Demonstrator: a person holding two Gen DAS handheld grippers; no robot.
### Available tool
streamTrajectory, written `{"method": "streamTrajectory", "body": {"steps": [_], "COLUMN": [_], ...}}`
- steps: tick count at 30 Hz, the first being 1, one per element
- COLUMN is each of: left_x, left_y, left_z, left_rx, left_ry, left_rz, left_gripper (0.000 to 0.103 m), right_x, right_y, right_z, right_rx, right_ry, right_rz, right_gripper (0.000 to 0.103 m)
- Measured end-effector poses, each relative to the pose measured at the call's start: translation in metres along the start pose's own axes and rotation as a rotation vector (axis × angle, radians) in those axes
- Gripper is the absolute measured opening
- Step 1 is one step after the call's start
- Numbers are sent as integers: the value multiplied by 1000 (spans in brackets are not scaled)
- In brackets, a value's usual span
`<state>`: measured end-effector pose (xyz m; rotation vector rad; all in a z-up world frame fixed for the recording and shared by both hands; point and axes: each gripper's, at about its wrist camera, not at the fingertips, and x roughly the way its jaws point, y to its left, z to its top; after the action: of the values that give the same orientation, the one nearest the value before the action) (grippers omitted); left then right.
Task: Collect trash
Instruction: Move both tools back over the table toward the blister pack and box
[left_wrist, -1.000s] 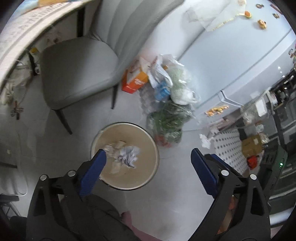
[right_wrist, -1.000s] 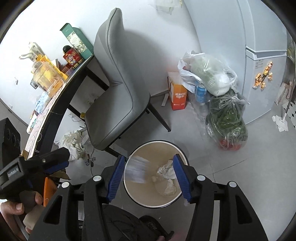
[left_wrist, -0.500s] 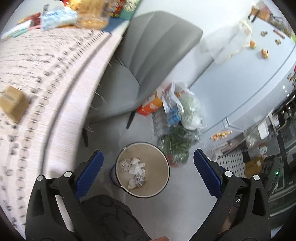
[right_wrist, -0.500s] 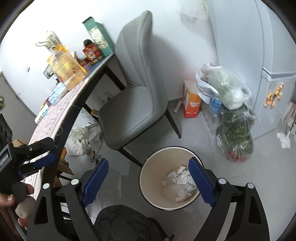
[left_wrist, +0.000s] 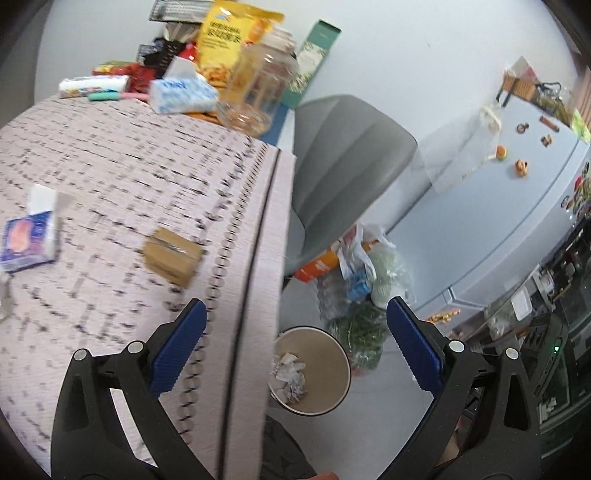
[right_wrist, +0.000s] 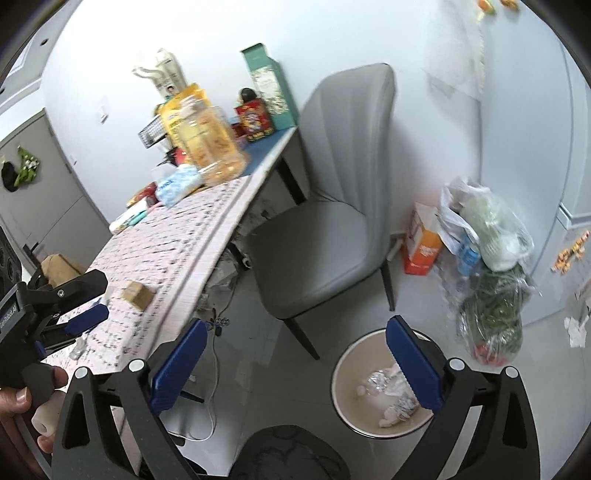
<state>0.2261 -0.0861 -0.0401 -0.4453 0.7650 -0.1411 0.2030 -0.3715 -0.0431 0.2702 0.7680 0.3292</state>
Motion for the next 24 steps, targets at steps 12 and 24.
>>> {"method": "streamTrajectory", "body": {"steps": [12,24], "left_x": [-62,-124], "left_y": [59,113], "left_z": [-9,-31], "left_rx": [-87,-164], "left_ry": [-80,-153], "left_rz": [46,104], "left_gripper": [97,97], "right_x": [-3,-6], "right_y": [78,129], "right_z": [-10,-24], "right_rx": [-110,-187], "right_ry": [22,41], "right_rz": [59,119], "right_gripper": [95,95]}}
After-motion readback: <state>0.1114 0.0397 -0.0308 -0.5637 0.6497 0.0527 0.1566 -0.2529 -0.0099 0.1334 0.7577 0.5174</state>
